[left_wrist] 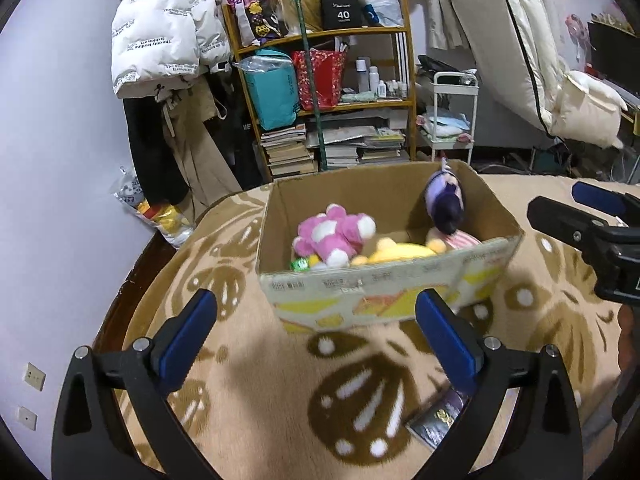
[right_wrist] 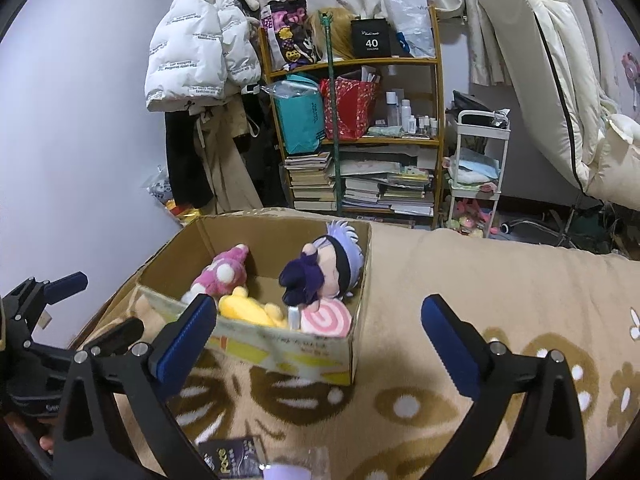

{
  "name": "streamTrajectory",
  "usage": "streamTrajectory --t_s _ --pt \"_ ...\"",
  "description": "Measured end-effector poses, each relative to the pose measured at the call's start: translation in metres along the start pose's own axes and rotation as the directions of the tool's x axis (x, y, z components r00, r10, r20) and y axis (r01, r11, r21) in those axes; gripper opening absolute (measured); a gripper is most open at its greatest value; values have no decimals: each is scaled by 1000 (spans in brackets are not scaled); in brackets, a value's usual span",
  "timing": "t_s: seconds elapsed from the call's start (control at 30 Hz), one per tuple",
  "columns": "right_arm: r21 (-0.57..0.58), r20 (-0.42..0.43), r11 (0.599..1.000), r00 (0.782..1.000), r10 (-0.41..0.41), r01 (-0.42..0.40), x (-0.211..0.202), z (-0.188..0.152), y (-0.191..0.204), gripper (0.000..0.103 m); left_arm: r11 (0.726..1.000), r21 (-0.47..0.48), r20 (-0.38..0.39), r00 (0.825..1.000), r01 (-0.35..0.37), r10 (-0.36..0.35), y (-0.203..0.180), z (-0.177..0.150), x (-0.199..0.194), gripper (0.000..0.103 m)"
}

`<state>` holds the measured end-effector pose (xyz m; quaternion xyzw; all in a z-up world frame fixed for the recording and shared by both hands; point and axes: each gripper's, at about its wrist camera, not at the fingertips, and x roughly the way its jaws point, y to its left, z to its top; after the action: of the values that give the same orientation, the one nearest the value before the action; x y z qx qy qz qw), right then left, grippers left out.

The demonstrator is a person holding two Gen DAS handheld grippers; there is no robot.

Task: Organize soft objects
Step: 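Lower the left tool to the black Face tissue pack while the right tool lowers to the clear bag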

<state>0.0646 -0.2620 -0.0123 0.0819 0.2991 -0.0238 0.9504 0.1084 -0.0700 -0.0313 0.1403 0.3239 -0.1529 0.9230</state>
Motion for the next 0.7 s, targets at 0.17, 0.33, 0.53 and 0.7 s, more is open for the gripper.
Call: streamTrajectory --t_s 0.17,0.33,0.53,0.7 --pt "-19 -16 1000 1000 -9 8 -15 -8 6 103 1000 -7 -29 1000 8 -9 -3 -10 -17 99" --pt "-9 -40 1000 999 -6 5 -27 -13 7 103 1000 1 -78 997 16 -16 -8 -23 -28 99" --pt "34 -120 999 992 28 -24 -32 -25 5 103 1000 24 -113 993 21 -18 -16 -37 -39 99" --pt "24 -177 1000 984 20 -16 -31 -37 8 103 999 40 -153 988 23 -17 -21 -45 -40 99"
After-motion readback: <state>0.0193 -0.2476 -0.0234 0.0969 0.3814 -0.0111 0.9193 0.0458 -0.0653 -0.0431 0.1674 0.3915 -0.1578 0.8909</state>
